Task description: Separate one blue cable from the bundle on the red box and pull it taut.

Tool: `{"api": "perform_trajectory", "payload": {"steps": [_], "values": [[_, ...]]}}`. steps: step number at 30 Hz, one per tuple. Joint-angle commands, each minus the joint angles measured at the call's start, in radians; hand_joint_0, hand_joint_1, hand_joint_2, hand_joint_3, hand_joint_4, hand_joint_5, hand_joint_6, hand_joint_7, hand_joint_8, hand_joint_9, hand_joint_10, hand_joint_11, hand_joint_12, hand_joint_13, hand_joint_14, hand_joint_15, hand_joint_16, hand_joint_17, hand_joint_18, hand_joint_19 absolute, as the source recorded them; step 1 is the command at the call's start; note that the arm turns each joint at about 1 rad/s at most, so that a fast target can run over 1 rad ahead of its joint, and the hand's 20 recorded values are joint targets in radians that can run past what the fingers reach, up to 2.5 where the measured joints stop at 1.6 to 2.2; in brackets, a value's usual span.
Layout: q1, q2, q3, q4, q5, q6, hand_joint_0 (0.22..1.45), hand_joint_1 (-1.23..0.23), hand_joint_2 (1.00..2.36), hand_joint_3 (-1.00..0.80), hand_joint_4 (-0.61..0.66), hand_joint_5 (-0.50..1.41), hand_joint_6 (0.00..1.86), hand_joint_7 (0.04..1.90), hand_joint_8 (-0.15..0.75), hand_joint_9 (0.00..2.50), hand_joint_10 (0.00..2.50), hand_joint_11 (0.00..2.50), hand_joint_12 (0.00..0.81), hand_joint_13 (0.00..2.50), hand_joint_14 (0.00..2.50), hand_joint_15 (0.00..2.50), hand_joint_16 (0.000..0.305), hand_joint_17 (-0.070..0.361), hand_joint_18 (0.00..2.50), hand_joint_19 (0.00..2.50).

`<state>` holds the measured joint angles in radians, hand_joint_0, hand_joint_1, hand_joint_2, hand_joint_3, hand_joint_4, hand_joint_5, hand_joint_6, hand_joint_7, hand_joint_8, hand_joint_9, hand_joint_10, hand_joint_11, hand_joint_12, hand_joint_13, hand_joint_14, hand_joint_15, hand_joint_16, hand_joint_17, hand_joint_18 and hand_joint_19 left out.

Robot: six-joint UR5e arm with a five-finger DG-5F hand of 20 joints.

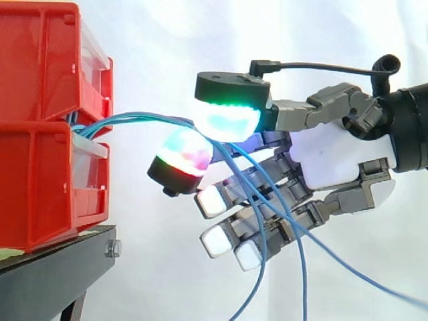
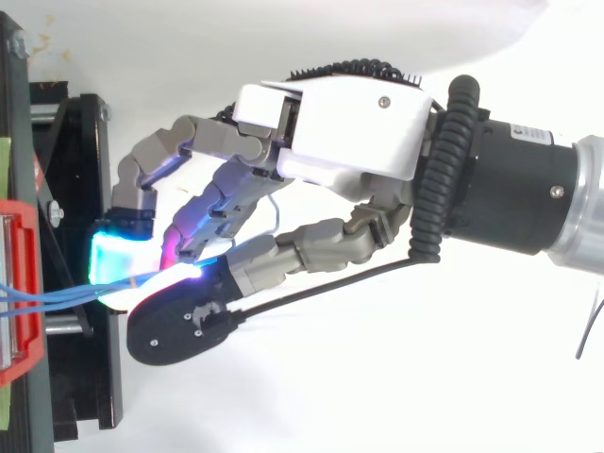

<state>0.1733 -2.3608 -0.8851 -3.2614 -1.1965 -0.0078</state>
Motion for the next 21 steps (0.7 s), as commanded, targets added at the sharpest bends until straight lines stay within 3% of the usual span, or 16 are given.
{"api": "perform_trajectory", "payload": {"steps": [1,6,16,21], "values": [[0.0,0.0,0.0,-0.001,0.0,0.0,0.72,-0.82,1.0,-0.5,-0.11,-0.14,0.96,0.94,0.197,0.93,0.02,0.56,0.34,0.76,0.02,0.55,0.038,0.085,0.74,0.47],[0.0,0.0,0.0,-0.001,0.0,0.0,0.61,-0.79,1.0,-0.5,0.04,-0.11,0.94,0.86,0.197,0.95,0.02,0.56,0.34,0.76,0.02,0.56,0.038,0.086,0.73,0.49],[0.0,0.0,0.0,-0.004,0.002,0.0,0.49,-0.48,1.0,-0.5,0.06,-0.1,0.91,0.88,0.22,0.96,0.02,0.53,0.371,0.75,0.02,0.57,0.044,0.1,0.71,0.5],[0.0,0.0,0.0,-0.011,0.002,0.002,0.49,-0.49,1.0,-0.5,0.06,-0.1,0.91,0.89,0.221,0.95,0.01,0.52,0.373,0.75,0.02,0.56,0.044,0.1,0.7,0.5]]}}
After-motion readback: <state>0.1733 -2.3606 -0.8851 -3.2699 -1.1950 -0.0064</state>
